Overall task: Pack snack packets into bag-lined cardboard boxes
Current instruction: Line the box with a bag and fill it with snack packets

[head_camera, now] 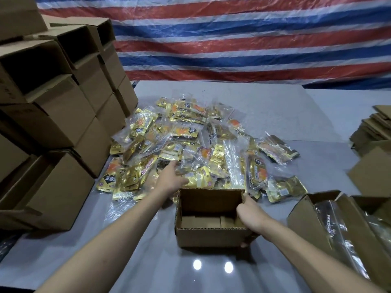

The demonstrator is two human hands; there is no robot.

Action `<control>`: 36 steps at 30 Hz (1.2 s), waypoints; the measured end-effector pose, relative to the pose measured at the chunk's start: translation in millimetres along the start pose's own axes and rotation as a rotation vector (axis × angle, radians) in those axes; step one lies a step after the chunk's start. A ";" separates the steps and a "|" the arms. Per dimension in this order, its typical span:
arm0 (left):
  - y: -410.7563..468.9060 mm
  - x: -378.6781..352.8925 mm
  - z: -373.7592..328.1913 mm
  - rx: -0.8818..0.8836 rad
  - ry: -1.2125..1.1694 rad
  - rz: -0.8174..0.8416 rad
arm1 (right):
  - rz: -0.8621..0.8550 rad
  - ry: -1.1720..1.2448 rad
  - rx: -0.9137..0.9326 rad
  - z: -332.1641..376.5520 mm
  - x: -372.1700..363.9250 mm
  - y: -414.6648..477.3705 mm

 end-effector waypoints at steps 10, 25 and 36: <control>9.4 -20.5 41.9 -0.130 0.937 -0.080 | 0.006 0.042 -0.021 -3.2 -10.5 3.8; 3.0 -14.8 -7.1 -0.051 0.024 0.363 | 0.051 -0.045 0.048 0.8 -13.9 -0.8; -3.8 -49.8 -24.2 0.167 0.182 0.383 | 0.021 -0.036 0.011 -1.0 -16.5 -11.0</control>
Point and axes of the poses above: each hand's wrist, its own y-axis towards the middle knuckle, its own x-axis out of the back of the hand, z = x × y, the point moved 4 cm from there along y, towards the middle knuckle, and after that the axes turned 9 degrees about x, right-handed, at the moved point
